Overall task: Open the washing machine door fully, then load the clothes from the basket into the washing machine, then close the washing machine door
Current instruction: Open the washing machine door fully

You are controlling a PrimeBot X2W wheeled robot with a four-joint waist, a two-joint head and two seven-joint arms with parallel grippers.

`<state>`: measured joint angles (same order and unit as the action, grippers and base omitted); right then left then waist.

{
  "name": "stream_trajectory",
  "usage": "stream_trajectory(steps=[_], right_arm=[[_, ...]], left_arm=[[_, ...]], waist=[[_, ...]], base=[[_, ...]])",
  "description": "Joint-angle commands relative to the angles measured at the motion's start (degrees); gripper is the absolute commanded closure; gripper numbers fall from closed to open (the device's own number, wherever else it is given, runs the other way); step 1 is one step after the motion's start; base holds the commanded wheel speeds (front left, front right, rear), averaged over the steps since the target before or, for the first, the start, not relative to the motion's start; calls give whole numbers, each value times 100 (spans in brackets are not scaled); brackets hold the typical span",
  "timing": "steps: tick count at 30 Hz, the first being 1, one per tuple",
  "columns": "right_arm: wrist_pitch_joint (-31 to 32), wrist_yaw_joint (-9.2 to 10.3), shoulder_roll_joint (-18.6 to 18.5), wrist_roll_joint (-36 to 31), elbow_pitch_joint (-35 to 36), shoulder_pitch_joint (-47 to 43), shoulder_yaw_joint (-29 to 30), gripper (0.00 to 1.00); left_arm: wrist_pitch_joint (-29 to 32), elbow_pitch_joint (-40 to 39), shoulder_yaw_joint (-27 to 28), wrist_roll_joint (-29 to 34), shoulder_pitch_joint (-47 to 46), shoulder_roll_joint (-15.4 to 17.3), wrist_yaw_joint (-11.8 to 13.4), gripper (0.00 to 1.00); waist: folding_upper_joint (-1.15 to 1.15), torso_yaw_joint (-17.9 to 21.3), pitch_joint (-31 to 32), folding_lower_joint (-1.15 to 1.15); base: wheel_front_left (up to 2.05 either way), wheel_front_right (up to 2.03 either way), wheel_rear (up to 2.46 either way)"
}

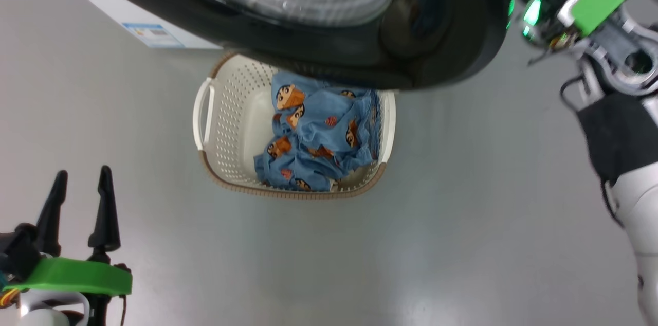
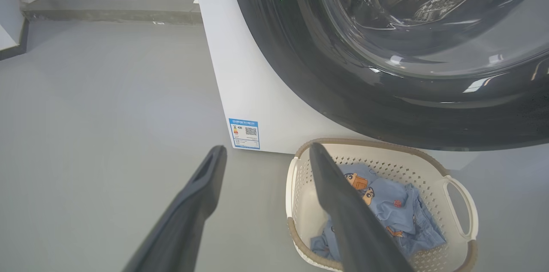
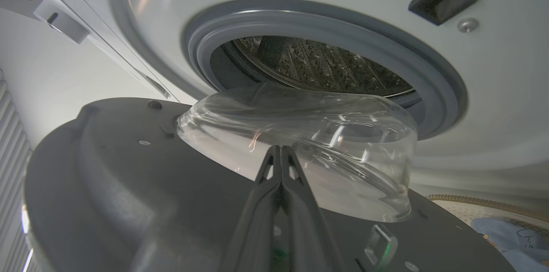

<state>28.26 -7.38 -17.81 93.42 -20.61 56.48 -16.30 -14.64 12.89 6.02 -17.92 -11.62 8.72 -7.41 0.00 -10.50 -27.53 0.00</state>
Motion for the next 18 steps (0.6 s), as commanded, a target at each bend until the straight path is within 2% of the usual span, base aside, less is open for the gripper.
stream_trajectory(steps=[1, 18], right_arm=[[117, -11, 171, 20, 167, -291, -183, 100], [792, -11, 411, 275, 461, -1572, -560, 100]], left_arm=[[-36, -78, 241, 60, 142, 131, -8, 0], [-36, -52, 447, 262, 558, -261, -8, 0]], waist=[[0, 28, 263, 0], [0, 26, 1294, 0]], base=[[0, 0, 0], [0, 0, 0]])
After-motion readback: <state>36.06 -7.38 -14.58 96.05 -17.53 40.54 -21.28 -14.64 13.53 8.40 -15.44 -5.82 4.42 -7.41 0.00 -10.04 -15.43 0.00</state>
